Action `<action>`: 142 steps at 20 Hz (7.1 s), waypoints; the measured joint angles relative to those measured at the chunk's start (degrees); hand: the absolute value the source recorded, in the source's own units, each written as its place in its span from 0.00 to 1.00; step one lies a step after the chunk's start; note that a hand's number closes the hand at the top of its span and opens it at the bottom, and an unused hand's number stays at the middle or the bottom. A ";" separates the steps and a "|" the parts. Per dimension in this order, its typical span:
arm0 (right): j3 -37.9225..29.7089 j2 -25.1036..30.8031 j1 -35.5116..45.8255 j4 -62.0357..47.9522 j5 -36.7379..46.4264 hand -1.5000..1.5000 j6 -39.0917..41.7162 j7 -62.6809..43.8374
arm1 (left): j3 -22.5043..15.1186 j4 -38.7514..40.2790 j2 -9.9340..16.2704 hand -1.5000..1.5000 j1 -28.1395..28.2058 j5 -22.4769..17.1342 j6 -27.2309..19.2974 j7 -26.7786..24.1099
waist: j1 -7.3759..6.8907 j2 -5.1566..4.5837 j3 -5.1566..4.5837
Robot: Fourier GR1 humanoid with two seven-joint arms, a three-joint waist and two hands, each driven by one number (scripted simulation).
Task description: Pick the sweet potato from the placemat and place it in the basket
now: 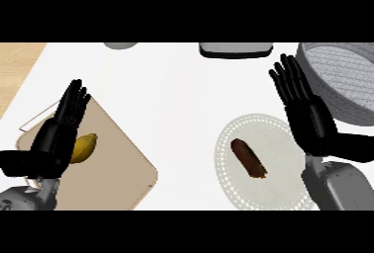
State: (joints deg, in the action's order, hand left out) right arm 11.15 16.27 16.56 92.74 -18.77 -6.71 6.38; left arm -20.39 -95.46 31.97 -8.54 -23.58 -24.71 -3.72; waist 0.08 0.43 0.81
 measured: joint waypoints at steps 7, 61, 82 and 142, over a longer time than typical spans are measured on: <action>9.31 8.84 -4.98 8.15 18.71 1.00 -1.08 1.28 | 1.18 0.30 -2.69 0.50 2.15 0.33 -2.43 -0.44 | 0.67 0.33 -0.94; 37.64 -13.20 -14.57 12.40 111.08 0.00 29.66 -61.75 | 3.47 2.18 -11.54 0.50 6.07 4.34 1.46 -2.57 | -0.19 -0.39 -0.81; 30.69 -15.17 -13.42 0.20 114.13 0.00 18.70 -59.12 | 8.13 -0.76 -17.37 0.50 7.38 11.73 5.43 2.16 | -0.17 -0.40 -0.80; -8.51 -15.96 11.53 -28.97 94.50 1.00 5.84 -51.58 | 14.35 -0.48 -24.86 0.50 5.39 18.26 15.00 4.15 | -3.83 -2.20 -0.61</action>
State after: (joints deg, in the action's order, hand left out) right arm 2.64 0.31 28.10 63.77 75.73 -0.87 -45.20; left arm -6.04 -95.93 7.10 -3.15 -5.32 -9.71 0.43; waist -3.76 -1.78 0.20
